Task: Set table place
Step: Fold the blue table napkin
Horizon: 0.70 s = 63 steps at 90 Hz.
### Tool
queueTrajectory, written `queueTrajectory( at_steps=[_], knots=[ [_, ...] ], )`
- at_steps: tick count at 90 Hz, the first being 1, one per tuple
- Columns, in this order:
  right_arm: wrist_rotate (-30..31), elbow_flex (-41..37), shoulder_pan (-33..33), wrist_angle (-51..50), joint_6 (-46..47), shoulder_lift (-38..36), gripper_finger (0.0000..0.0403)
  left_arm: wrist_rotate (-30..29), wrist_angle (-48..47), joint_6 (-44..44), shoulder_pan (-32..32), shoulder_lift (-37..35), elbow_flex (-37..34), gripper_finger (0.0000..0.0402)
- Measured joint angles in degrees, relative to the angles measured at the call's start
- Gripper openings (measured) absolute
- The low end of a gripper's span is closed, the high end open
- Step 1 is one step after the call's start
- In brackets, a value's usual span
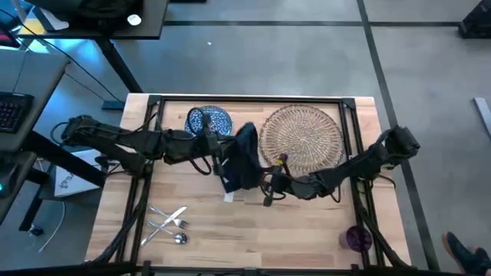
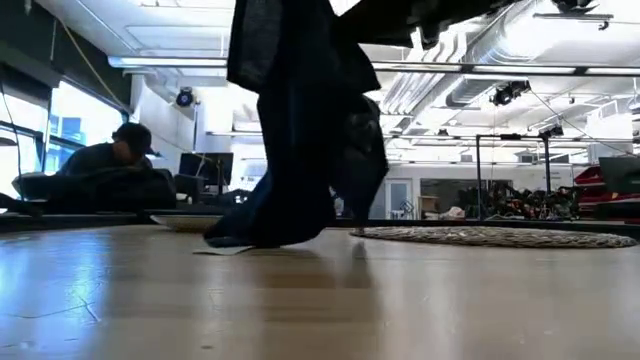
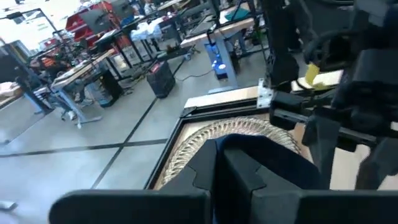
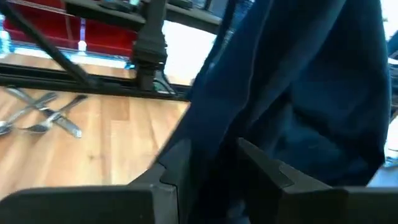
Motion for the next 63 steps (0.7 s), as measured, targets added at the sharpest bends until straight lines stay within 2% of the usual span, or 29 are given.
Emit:
queueTrajectory(
  at_steps=[16,32,50,63],
  knots=[
    [0.38,0.10,0.00,-0.91,0.76,0.01,0.0089,-1.72,-0.12,-0.22,0.07,-0.92,0.00,0.0000],
    [-2.04,0.10,-1.65,-2.25,8.98,0.01,0.0089,-1.98,-0.15,-0.61,0.59,-1.61,0.00,0.0000],
    [-13.48,0.10,-5.45,-4.78,16.77,0.01,0.0089,-2.99,0.11,-0.59,0.59,-1.63,0.00,0.0000],
    [-19.49,0.10,-7.79,-4.81,16.94,-0.01,0.0089,-3.00,0.23,-0.59,0.59,-1.64,0.00,0.0000]
  ],
)
